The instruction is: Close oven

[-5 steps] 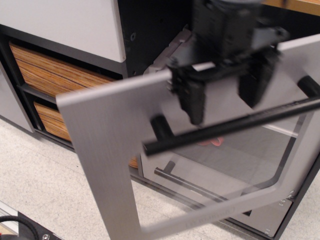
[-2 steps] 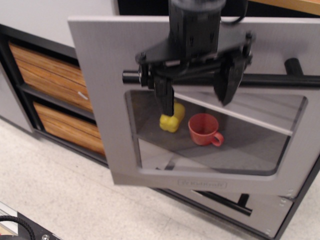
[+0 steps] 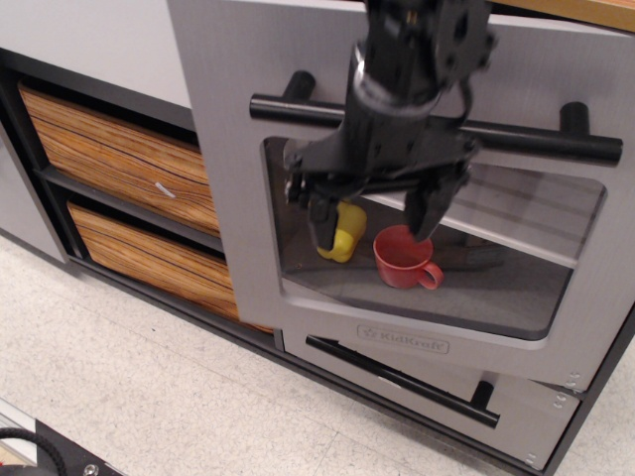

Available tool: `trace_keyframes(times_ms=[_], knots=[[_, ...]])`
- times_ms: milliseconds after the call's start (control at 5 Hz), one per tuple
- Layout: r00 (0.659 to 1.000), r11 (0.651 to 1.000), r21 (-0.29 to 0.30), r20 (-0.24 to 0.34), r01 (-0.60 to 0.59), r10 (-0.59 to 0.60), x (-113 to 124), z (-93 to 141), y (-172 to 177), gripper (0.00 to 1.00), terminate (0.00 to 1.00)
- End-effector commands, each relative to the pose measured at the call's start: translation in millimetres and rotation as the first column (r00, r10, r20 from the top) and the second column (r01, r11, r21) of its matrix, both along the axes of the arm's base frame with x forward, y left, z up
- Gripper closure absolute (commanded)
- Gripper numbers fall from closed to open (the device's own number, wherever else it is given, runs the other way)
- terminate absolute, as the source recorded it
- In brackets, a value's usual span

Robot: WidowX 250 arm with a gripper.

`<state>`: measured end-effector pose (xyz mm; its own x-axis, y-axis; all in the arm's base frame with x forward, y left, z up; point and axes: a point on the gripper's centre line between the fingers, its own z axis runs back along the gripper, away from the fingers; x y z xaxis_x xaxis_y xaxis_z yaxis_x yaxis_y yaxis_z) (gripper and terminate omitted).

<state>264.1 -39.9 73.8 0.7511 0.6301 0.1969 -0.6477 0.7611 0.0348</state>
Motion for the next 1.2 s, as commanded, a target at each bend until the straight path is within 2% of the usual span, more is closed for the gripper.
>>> trace_keyframes(times_ms=[0,200,400,800,1000], knots=[[0.993,0.998,0.000,0.099,-0.063,0.063,18,5,36,0.00,0.00],[0.986,0.992,0.004,0.115,-0.125,0.124,26,9,54,0.00,0.00],[0.980,0.985,-0.005,0.104,-0.173,0.173,37,10,67,0.00,0.00],[0.977,0.982,0.010,0.105,-0.186,0.184,46,8,72,0.00,0.00],[0.979,0.984,0.001,0.103,-0.176,0.175,43,12,71,0.00,0.00]])
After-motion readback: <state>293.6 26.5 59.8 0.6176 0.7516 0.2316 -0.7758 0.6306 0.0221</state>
